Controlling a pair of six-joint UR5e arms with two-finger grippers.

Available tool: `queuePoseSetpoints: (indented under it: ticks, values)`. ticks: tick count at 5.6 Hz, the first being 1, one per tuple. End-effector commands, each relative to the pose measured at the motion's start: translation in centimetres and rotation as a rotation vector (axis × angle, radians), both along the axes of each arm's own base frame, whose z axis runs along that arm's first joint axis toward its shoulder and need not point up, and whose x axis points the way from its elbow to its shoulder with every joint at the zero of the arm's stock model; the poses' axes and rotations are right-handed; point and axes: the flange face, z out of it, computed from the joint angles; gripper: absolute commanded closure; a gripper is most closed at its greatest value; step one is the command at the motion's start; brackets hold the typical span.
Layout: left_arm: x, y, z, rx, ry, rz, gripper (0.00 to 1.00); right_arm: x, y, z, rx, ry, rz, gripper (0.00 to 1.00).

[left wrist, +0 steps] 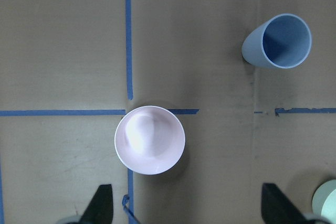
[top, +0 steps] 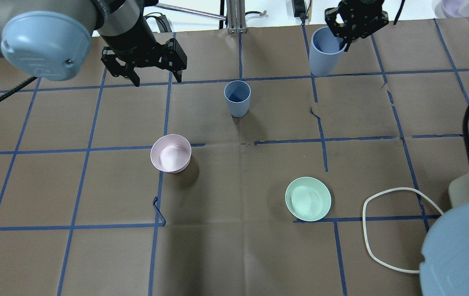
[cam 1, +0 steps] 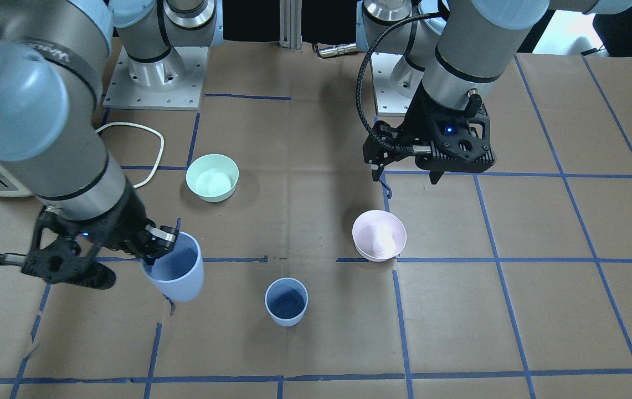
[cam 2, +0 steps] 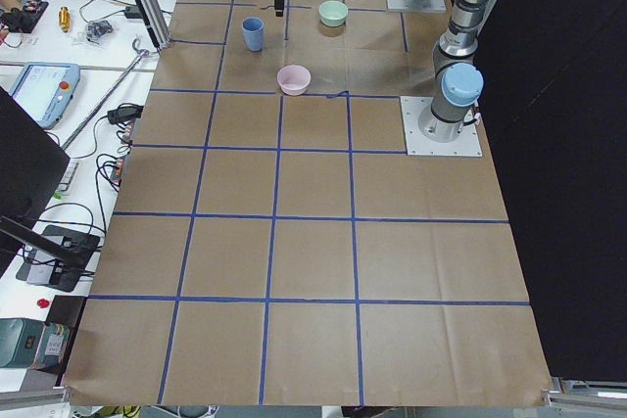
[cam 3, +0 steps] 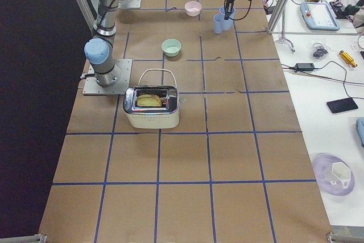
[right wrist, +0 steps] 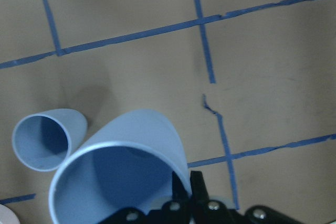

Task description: Stack blue cups with both arms

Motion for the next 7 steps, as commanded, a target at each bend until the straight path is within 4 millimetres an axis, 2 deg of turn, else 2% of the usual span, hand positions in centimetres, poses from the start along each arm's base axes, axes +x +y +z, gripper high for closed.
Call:
queuePoseSetpoints:
  ticks: [1, 2, 3, 5, 6, 7]
  values:
    - [2.6, 1.7, 1.2, 0.046, -0.034, 0.008, 0.01, 10.2, -0.3, -2.2, -0.012, -0.011, -0.086, 0.92]
    - [2.9, 2.5, 2.1, 0.036, -0.044, 0.012, 0.01, 12.2, -0.3, -3.4, 0.001, -0.012, -0.102, 0.92]
    - [3.4, 3.4, 2.6, 0.047, -0.069, 0.031, 0.01, 12.7, -0.7, -5.7, 0.038, -0.023, -0.098, 0.92]
    - [6.0, 2.7, 2.4, 0.045, -0.048, 0.072, 0.01, 12.8, -1.0, -8.3, 0.074, -0.012, -0.096, 0.92]
    - [6.0, 2.8, 2.4, 0.048, -0.048, 0.071, 0.01, 12.7, -0.7, -9.5, 0.096, -0.005, -0.089, 0.92]
    - [5.7, 2.9, 2.4, 0.049, -0.050, 0.066, 0.01, 12.9, -1.3, -10.3, 0.073, -0.013, -0.090, 0.92]
